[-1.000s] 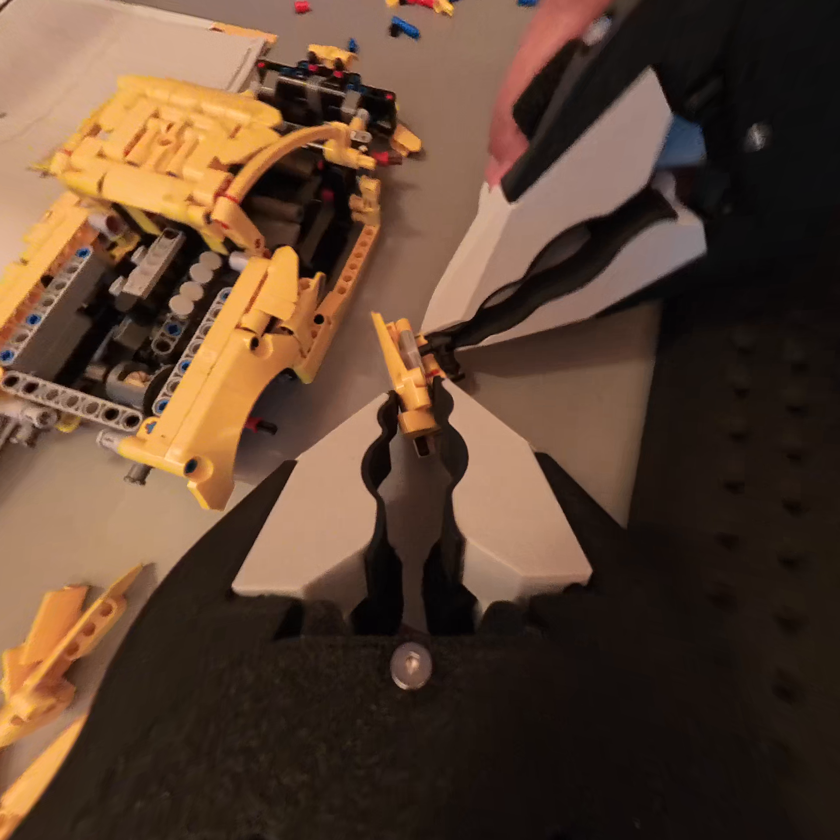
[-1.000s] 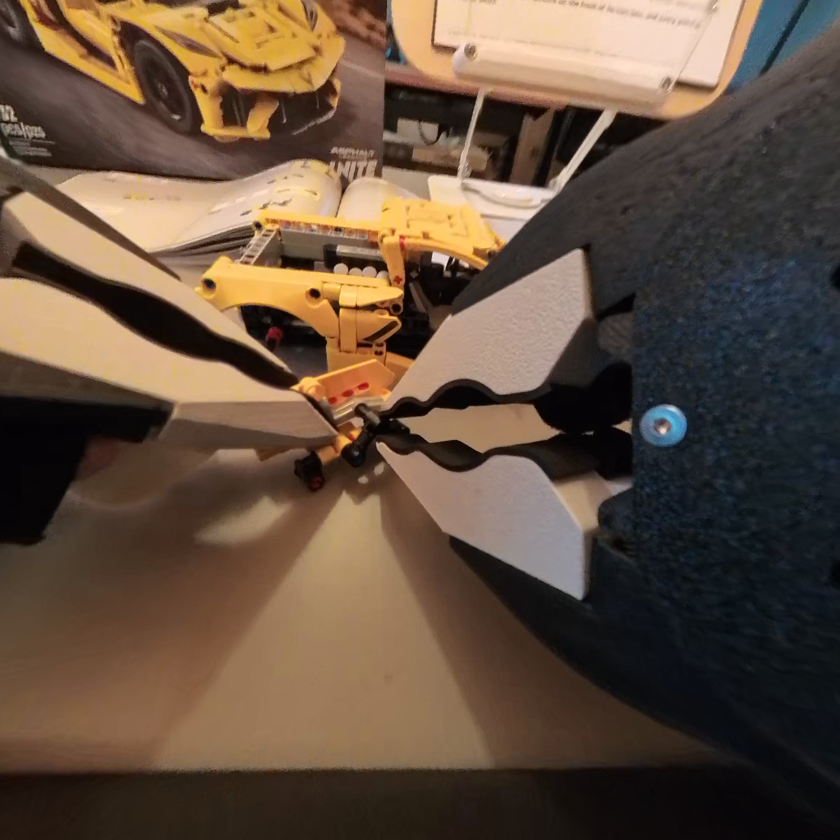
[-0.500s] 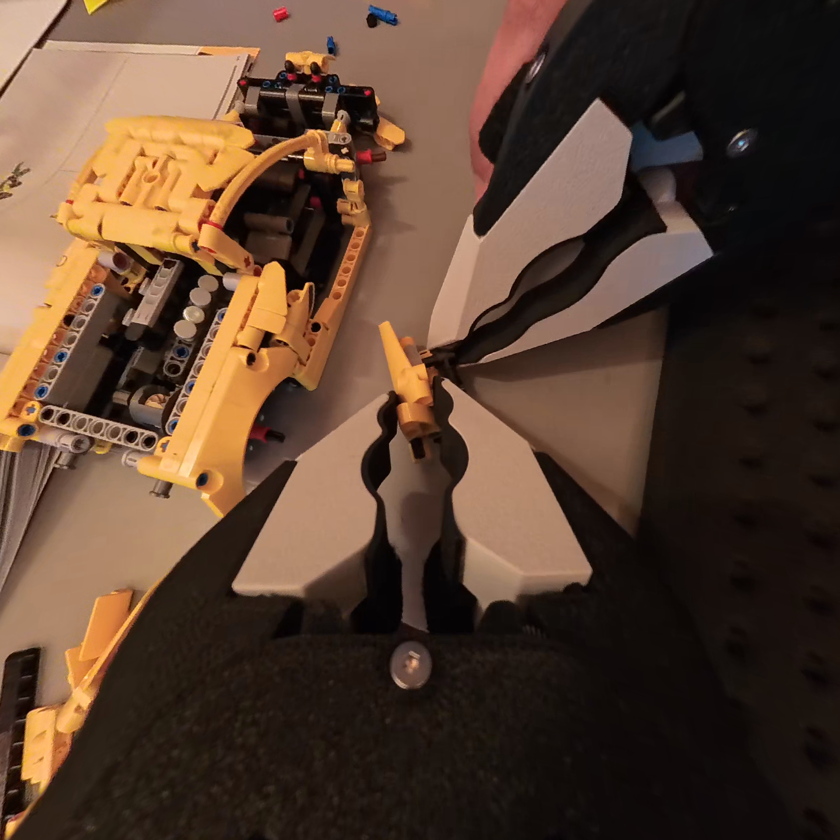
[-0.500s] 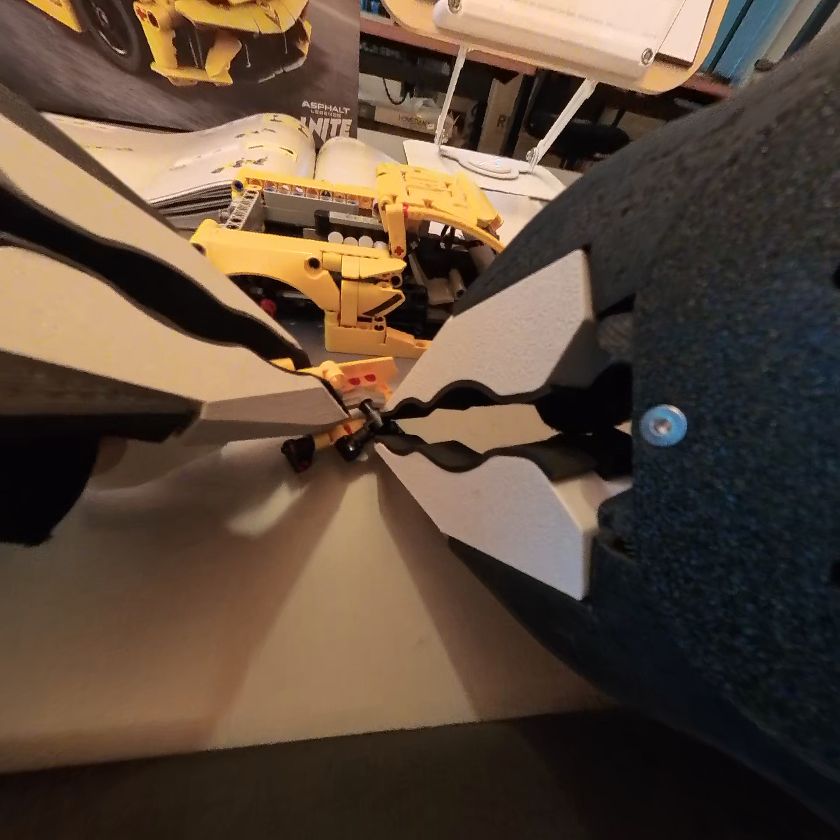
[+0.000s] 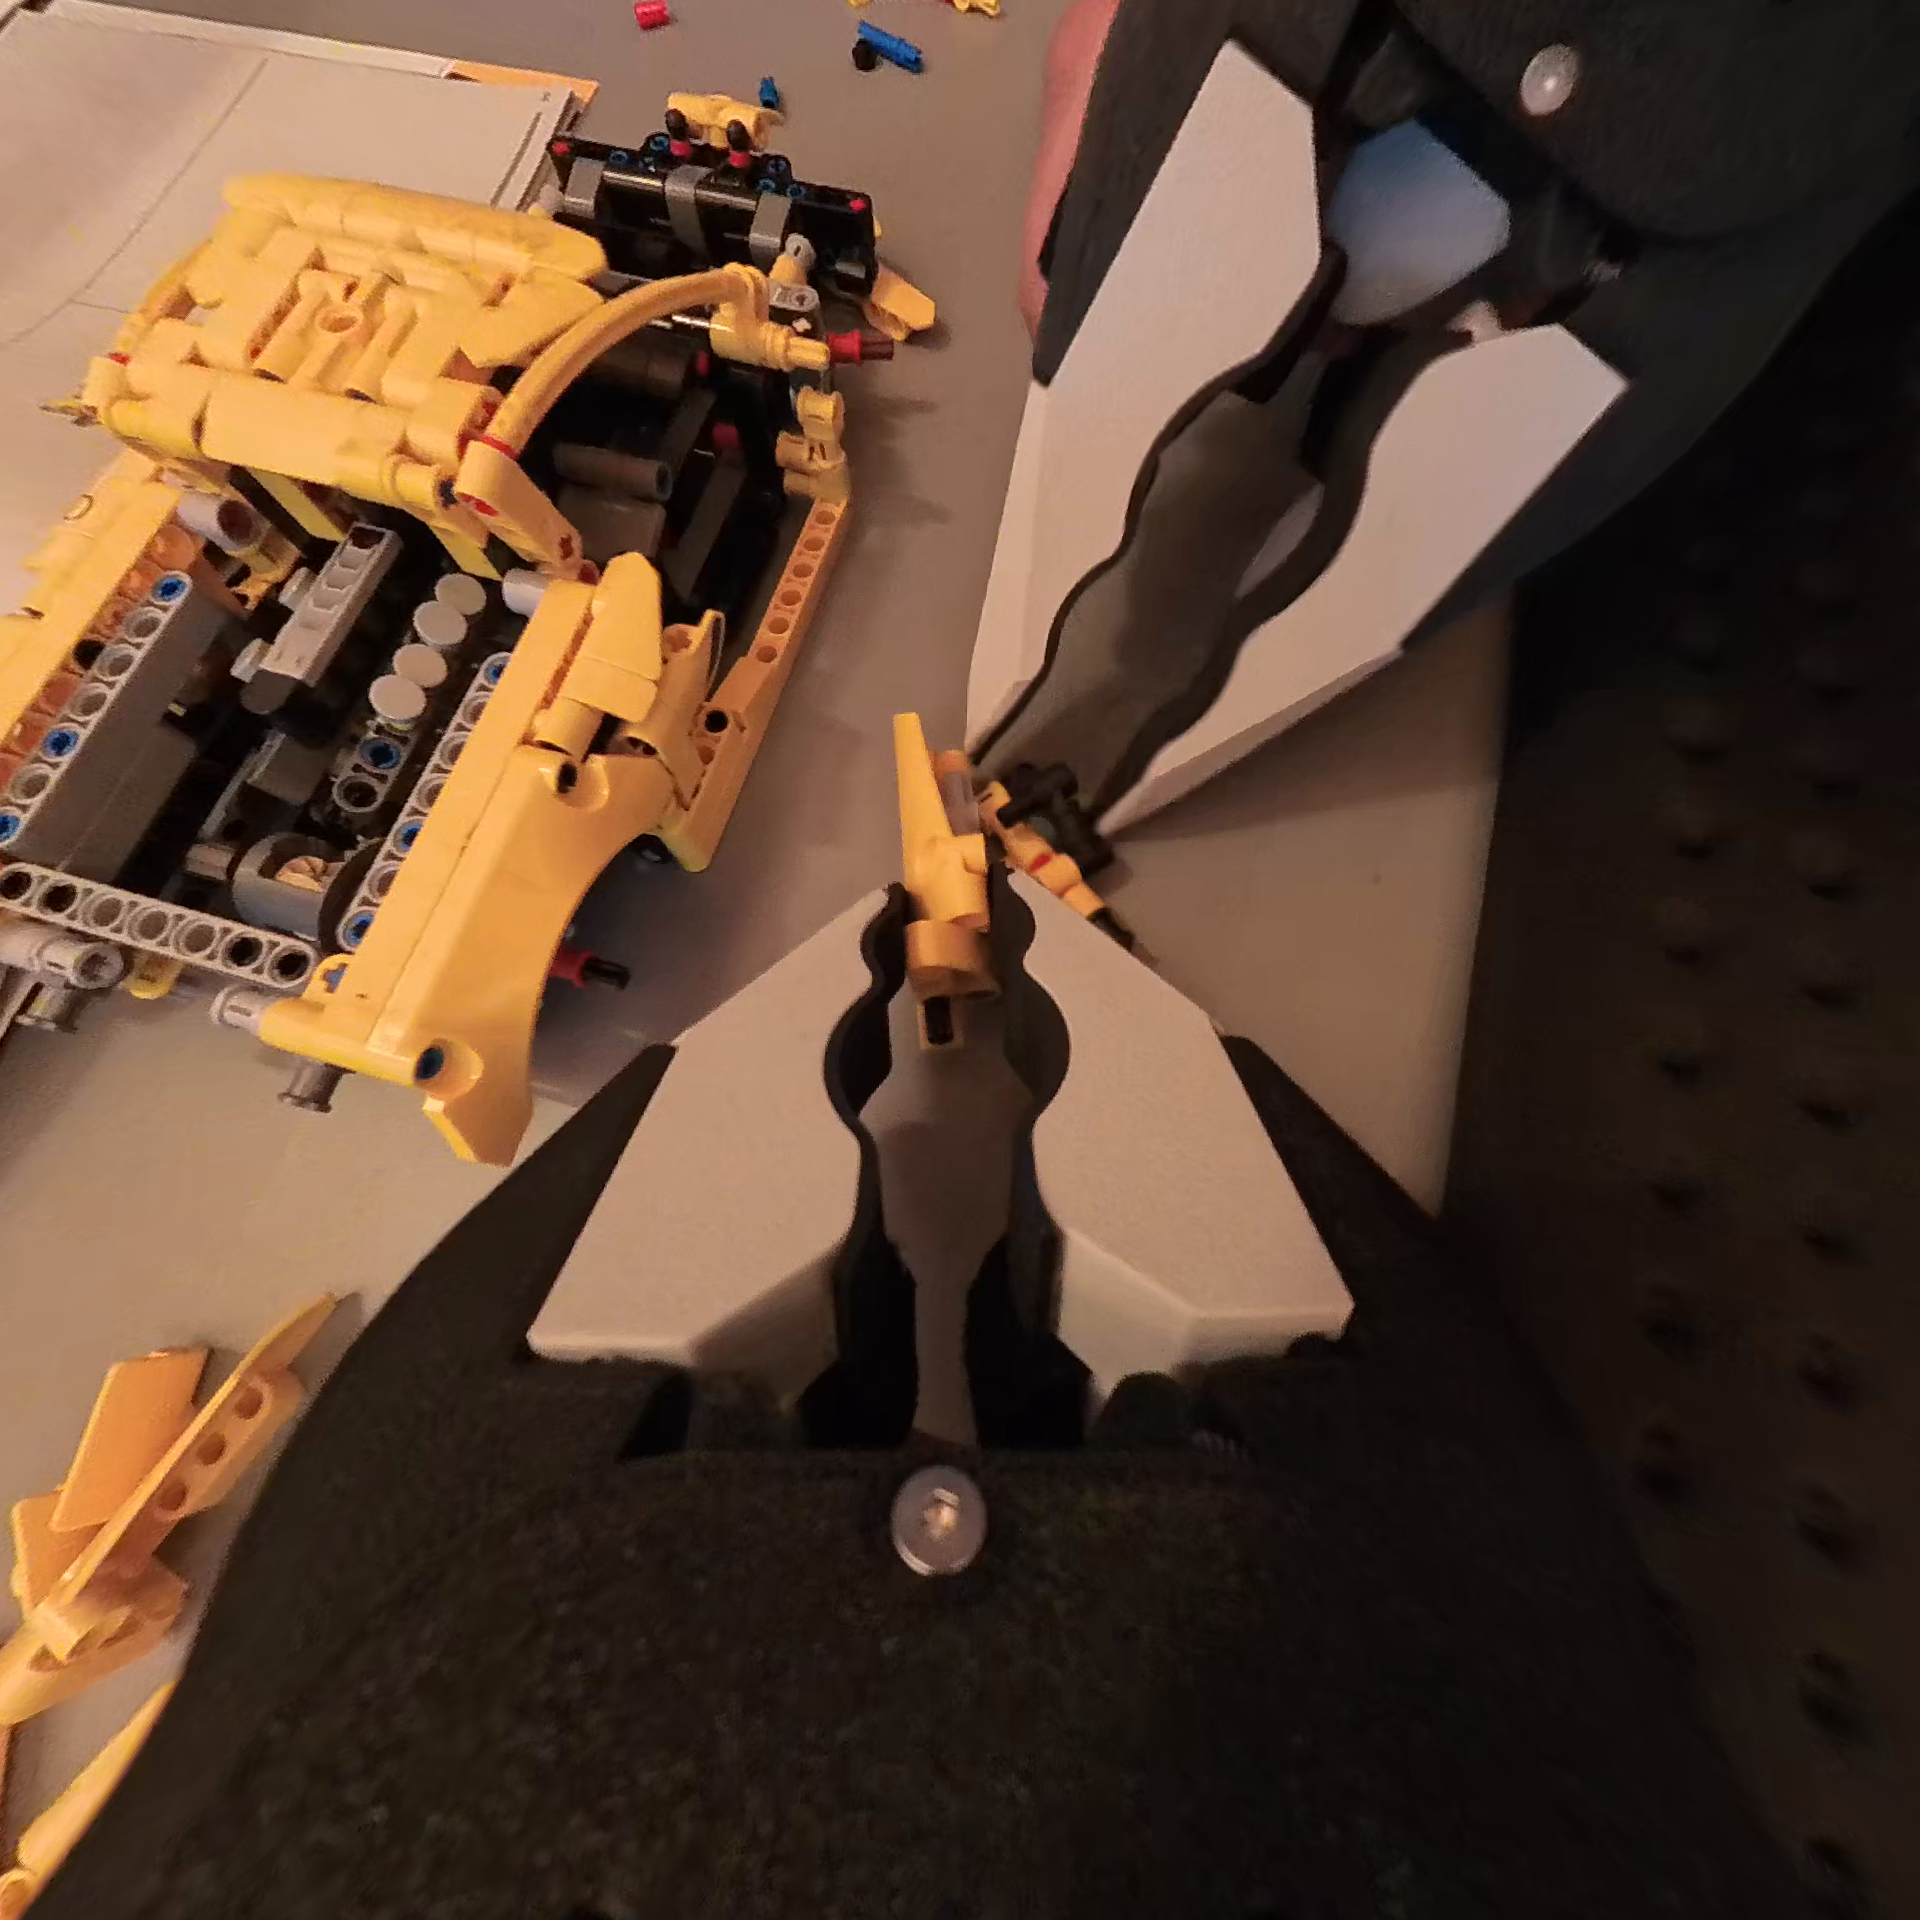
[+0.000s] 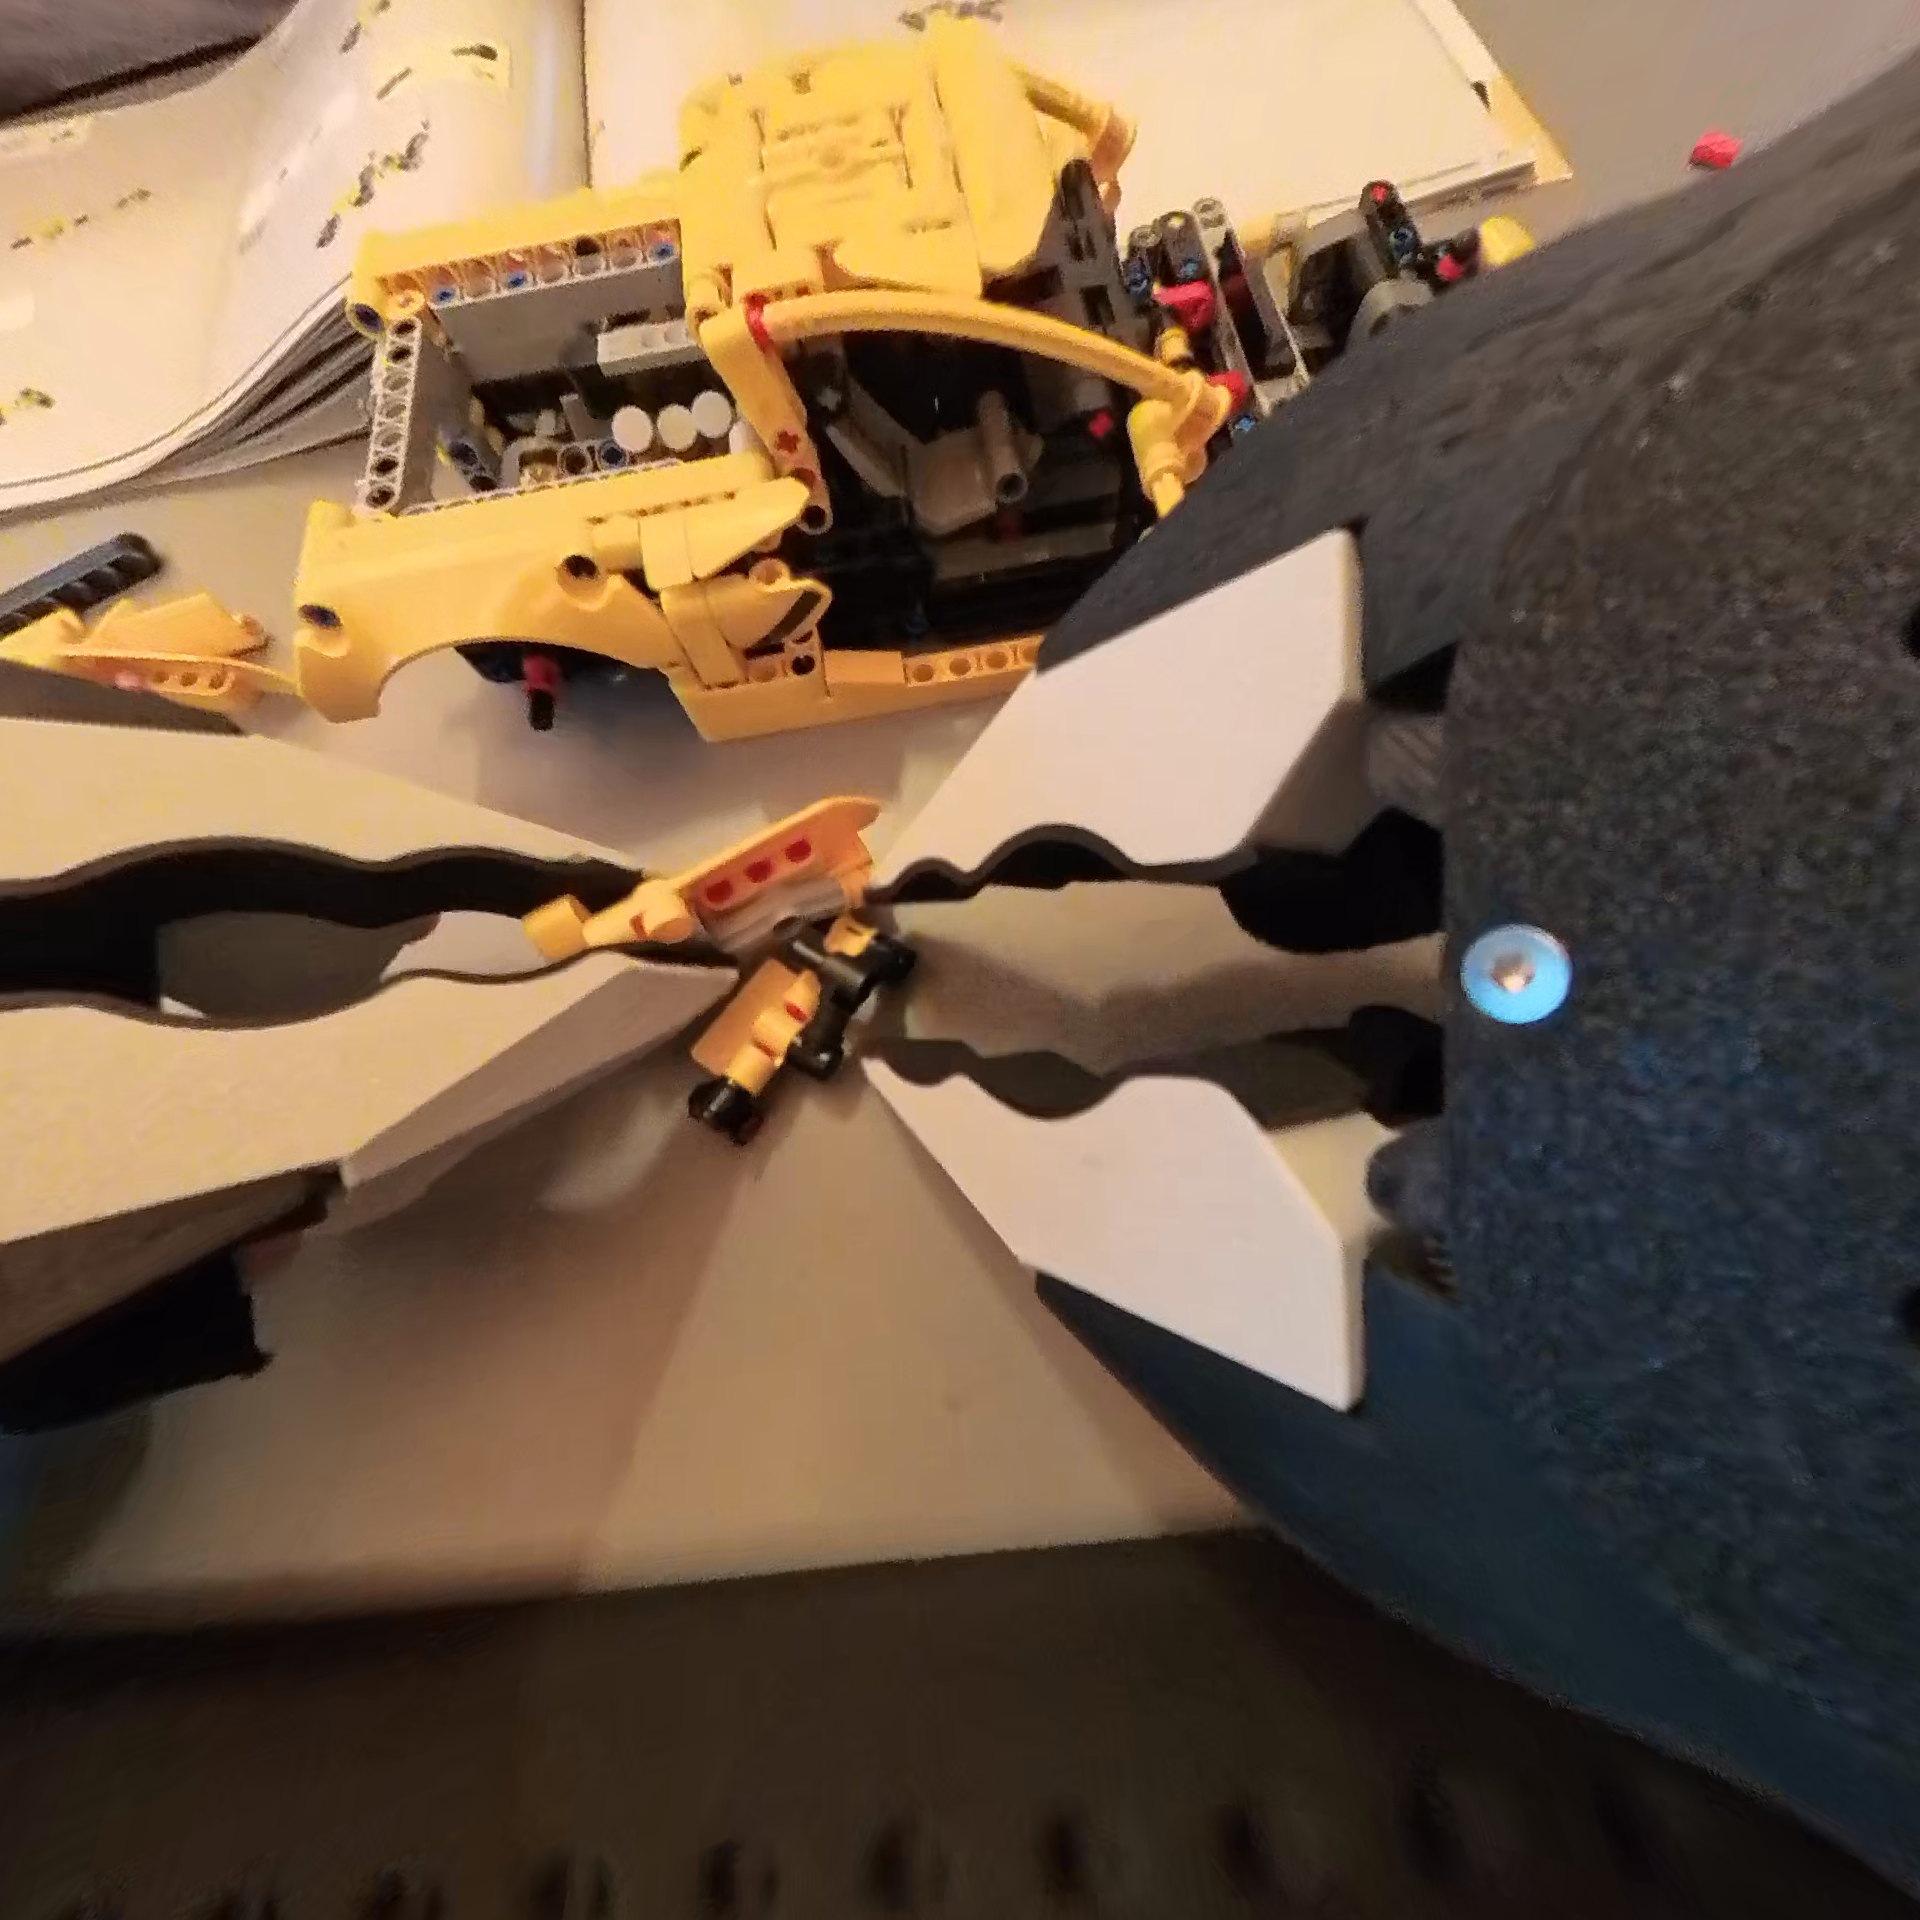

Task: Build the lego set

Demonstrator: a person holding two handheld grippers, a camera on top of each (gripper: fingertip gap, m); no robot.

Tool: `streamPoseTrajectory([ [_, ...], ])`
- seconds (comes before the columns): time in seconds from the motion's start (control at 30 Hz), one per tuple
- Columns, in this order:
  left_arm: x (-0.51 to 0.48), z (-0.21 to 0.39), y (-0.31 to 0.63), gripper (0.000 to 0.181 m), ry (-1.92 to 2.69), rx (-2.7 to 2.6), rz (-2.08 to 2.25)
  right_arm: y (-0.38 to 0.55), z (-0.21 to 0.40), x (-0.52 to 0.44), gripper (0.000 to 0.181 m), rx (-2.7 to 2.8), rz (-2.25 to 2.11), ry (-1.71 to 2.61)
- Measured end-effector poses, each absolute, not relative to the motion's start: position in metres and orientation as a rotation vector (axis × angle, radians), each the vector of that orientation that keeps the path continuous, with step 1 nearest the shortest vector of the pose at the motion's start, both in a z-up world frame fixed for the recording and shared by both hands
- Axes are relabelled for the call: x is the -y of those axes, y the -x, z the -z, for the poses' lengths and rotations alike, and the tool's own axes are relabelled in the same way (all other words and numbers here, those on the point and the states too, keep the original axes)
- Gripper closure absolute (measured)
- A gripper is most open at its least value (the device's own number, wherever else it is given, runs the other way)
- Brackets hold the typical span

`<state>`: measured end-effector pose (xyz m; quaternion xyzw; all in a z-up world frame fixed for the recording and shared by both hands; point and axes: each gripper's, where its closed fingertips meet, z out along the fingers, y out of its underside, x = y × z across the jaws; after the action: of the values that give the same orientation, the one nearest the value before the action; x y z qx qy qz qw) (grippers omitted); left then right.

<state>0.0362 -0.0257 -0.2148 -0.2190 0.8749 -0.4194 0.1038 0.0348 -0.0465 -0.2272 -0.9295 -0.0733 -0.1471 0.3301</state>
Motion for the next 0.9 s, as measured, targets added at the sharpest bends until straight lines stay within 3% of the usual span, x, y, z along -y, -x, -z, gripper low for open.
streamPoseTrajectory([
  [0.27, 0.023, 0.212, -0.037, 0.166, 0.708, -2.566, 1.250, -0.040, 0.195, 0.054, 0.128, 0.435, 0.349, 2.382],
  [0.47, 0.023, 0.214, -0.030, 0.166, 0.796, -2.526, 1.229, -0.039, 0.208, 0.042, 0.113, 0.767, 0.030, 2.389],
  [0.57, 0.025, 0.214, -0.029, 0.166, 0.802, -2.508, 1.222, -0.039, 0.220, 0.035, 0.117, 0.866, -0.014, 2.411],
  [0.73, 0.026, 0.211, -0.031, 0.166, 0.828, -2.498, 1.245, -0.034, 0.225, 0.028, 0.146, 0.884, -0.071, 2.419],
  [0.9, 0.028, 0.213, -0.030, 0.166, 0.809, -2.507, 1.233, -0.030, 0.225, 0.029, 0.148, 0.780, -0.074, 2.457],
])
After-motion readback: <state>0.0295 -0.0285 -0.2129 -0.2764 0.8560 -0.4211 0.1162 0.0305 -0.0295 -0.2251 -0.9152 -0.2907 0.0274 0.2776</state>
